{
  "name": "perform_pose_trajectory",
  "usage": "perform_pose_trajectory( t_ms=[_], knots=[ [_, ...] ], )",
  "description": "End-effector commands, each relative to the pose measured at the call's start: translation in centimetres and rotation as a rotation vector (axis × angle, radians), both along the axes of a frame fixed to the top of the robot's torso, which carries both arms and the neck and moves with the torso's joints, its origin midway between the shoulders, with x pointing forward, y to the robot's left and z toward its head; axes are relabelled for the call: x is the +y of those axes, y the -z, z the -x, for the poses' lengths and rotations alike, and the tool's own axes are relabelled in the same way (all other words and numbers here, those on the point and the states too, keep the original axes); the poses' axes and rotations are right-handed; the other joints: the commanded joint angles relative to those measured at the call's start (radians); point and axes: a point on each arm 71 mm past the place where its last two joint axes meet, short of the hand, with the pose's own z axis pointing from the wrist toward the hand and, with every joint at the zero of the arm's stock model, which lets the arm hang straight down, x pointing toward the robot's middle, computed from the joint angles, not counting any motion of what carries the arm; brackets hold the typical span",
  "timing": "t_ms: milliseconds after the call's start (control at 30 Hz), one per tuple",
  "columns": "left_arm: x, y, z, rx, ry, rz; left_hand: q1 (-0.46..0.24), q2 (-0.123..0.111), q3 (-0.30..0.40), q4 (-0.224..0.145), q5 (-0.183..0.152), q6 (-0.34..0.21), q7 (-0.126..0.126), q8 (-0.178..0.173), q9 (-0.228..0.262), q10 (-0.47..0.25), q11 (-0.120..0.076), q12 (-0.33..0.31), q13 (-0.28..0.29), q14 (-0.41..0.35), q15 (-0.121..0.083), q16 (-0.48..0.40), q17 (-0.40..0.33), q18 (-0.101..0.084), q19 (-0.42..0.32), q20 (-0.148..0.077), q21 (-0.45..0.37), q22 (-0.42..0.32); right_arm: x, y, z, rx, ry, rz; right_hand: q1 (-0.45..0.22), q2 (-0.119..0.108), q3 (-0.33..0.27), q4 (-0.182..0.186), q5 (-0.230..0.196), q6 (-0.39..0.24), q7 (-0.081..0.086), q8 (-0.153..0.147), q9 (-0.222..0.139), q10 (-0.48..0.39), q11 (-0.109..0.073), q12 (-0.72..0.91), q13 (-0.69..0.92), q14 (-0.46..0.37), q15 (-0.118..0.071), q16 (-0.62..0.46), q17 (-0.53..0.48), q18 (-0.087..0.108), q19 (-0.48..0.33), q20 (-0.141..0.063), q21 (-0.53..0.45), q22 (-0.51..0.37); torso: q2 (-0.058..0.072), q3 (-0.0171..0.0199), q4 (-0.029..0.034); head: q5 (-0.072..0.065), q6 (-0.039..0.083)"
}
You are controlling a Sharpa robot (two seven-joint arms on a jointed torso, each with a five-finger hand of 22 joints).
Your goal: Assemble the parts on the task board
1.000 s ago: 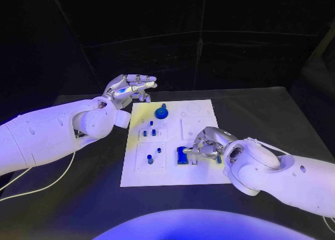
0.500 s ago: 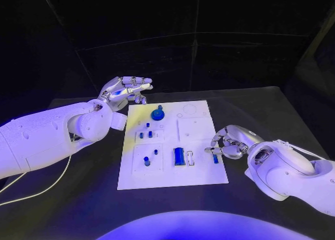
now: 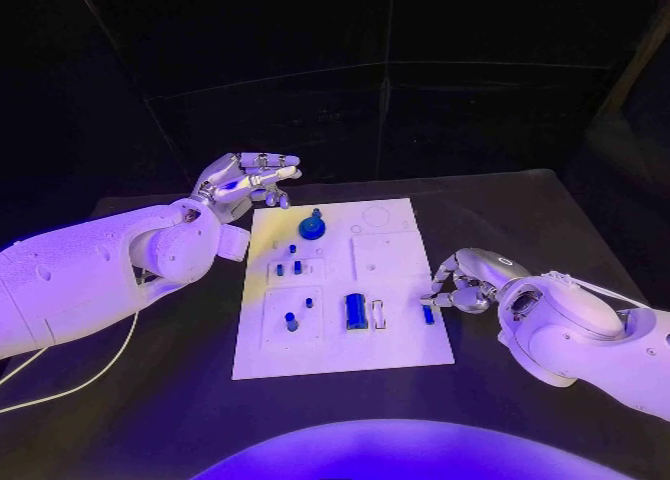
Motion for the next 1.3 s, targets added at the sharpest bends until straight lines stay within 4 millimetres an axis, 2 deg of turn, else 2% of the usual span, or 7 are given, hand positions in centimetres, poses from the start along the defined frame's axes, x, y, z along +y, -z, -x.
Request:
perform_pose_trajectory(
  t_ms=[33,267,867,1000,1067,1167,1300],
  knots=[
    [-0.1,-0.1,0.0,-0.004,0.009,0.009,-0.001,0.006,-0.003,0.0,0.002,-0.007,0.001,0.006,0.0,-0.007,0.0,0.004,0.001,-0.004,-0.001,0.0,-0.001,0.015,0.002,0.006,-0.006,-0.001,0.2,0.4,-0.1,0.027,-0.038,0.074,0.005,-0.001,-0.008,0.002,-0.001,0.009,-0.001,-0.006,-0.002,-0.005,0.001,-0.002,-0.002,0.003,0.003,-0.005,0.001,-0.01,0.007,0.007,-0.003,0.022,-0.001,-0.0006,0.0006,-0.001,-0.001],
    [0.0,-0.1,0.0,-0.004,0.008,0.009,-0.001,0.006,-0.003,0.0,0.002,-0.007,0.001,0.006,0.0,-0.007,0.0,0.004,0.001,-0.004,-0.001,0.0,-0.001,0.015,0.002,0.006,-0.006,-0.001,0.7,0.7,-0.2,0.041,-0.054,0.085,0.0,-0.004,-0.017,0.007,-0.008,0.014,-0.002,-0.009,-0.004,-0.005,0.0,-0.002,-0.002,0.003,0.002,-0.005,0.001,-0.011,0.006,0.006,-0.003,0.022,-0.001,0.0002,-0.0019,0.004,-0.003],
    [0.0,-0.1,0.0,-0.002,0.01,0.009,-0.005,0.008,-0.006,0.003,0.002,-0.009,0.002,0.008,0.0,-0.01,0.001,0.008,0.001,-0.005,0.0,0.002,-0.002,0.014,0.002,0.007,-0.007,-0.002,1.2,1.7,0.1,0.077,-0.111,0.155,0.04,-0.003,-0.026,-0.013,-0.057,0.043,-0.008,-0.015,-0.007,-0.002,-0.005,-0.001,0.003,0.002,-0.002,-0.005,0.0,-0.011,0.008,0.003,-0.003,0.026,-0.001,-0.0008,0.0004,0.005,-0.002],
    [0.0,-0.1,0.0,-0.003,0.01,0.009,-0.005,0.008,-0.006,0.003,0.002,-0.009,0.002,0.008,0.0,-0.01,0.001,0.008,0.001,-0.005,0.0,0.002,-0.002,0.014,0.002,0.007,-0.007,-0.002,1.6,2.1,0.2,0.079,-0.129,0.176,0.077,0.003,-0.018,-0.036,-0.056,0.046,-0.009,-0.02,-0.009,-0.003,-0.007,-0.002,0.004,0.002,-0.003,-0.006,0.0,-0.011,0.008,0.001,-0.003,0.027,-0.001,-0.0008,0.0004,0.004,0.0],
    [0.0,-0.1,0.0,-0.003,0.011,0.01,-0.005,0.008,-0.006,0.003,0.002,-0.009,0.002,0.008,0.0,-0.01,0.001,0.008,0.001,-0.005,0.0,0.002,-0.002,0.014,0.002,0.007,-0.007,-0.002,1.9,2.3,0.3,0.077,-0.14,0.187,0.12,0.015,-0.001,-0.061,-0.057,0.049,-0.012,-0.022,-0.01,-0.004,-0.009,-0.003,0.004,0.002,-0.005,-0.006,0.0,-0.011,0.008,0.0,-0.003,0.027,-0.001,-0.0006,0.0006,0.005,0.0],
    [0.0,-0.1,0.0,-0.002,0.01,0.009,-0.005,0.008,-0.006,0.003,0.002,-0.009,0.002,0.008,0.0,-0.01,0.001,0.008,0.001,-0.005,0.0,0.002,-0.002,0.014,0.002,0.007,-0.007,-0.002,2.2,2.5,0.3,0.071,-0.154,0.204,0.193,0.037,0.039,-0.104,-0.096,0.053,-0.014,-0.029,-0.014,-0.007,-0.013,-0.007,0.003,0.001,-0.009,-0.006,0.001,-0.011,0.007,-0.004,-0.003,0.026,0.0,-0.0003,0.0003,0.005,0.001],
    [0.0,-0.1,0.0,-0.002,0.01,0.009,-0.005,0.008,-0.006,0.003,0.002,-0.009,0.002,0.008,0.0,-0.01,0.001,0.008,0.001,-0.005,0.0,0.002,-0.002,0.014,0.002,0.007,-0.007,-0.002,2.5,2.6,0.3,0.063,-0.173,0.231,0.23,0.045,0.069,-0.132,-0.11,0.06,-0.012,-0.038,-0.021,-0.009,-0.011,-0.009,0.004,0.001,-0.008,-0.007,0.001,-0.011,0.007,-0.005,-0.004,0.026,0.0,-0.0006,0.0002,0.005,0.002]
  ],
)
